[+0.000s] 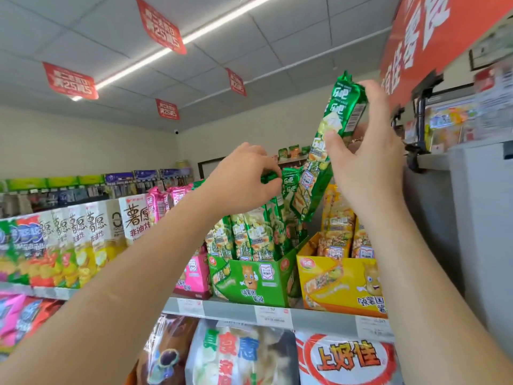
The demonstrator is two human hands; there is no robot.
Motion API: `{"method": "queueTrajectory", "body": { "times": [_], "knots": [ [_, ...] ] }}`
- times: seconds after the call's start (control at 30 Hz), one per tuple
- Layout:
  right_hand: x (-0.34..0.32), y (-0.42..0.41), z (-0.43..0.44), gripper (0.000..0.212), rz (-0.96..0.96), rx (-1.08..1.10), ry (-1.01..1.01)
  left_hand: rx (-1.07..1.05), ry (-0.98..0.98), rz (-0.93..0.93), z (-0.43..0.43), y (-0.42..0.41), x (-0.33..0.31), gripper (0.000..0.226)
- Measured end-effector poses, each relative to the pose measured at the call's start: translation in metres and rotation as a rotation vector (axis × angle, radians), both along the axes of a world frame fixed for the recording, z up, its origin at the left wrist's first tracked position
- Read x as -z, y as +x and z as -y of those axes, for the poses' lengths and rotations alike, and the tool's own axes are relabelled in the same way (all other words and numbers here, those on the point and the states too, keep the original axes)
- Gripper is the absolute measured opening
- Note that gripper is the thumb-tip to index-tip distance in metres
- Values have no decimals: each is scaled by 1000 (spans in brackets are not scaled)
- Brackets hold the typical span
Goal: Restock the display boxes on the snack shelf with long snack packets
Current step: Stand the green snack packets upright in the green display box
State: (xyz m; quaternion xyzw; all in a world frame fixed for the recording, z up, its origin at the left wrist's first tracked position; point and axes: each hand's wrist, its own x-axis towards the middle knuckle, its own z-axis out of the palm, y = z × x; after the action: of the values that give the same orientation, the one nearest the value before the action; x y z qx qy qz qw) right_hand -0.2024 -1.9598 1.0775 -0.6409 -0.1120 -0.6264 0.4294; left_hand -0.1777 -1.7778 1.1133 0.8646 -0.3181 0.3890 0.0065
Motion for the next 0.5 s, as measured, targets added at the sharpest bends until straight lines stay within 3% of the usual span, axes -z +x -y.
{"method": "queueTrajectory", "body": {
  "times": [0.1, 0.23, 0.33, 0.4, 0.5],
  "knots": [
    [-4, 10, -7, 57, -6, -103, -17, 50, -100, -57, -9, -7, 7, 17],
    [1, 30, -21, 45, -284, -128, -247, 81, -163, -104, -10, -10, 9, 17],
    [12, 42, -30, 28, -477, -273, -278, 98, -176, -114, -10, -8, 12, 36],
    [15, 45, -32, 29, -547, -348, -224, 80, -142, -89, -10, -6, 11, 52],
    [9, 44, -28, 27, -567, -408, -249, 21, -68, -129, -8, -4, 5, 53]
  ]
}}
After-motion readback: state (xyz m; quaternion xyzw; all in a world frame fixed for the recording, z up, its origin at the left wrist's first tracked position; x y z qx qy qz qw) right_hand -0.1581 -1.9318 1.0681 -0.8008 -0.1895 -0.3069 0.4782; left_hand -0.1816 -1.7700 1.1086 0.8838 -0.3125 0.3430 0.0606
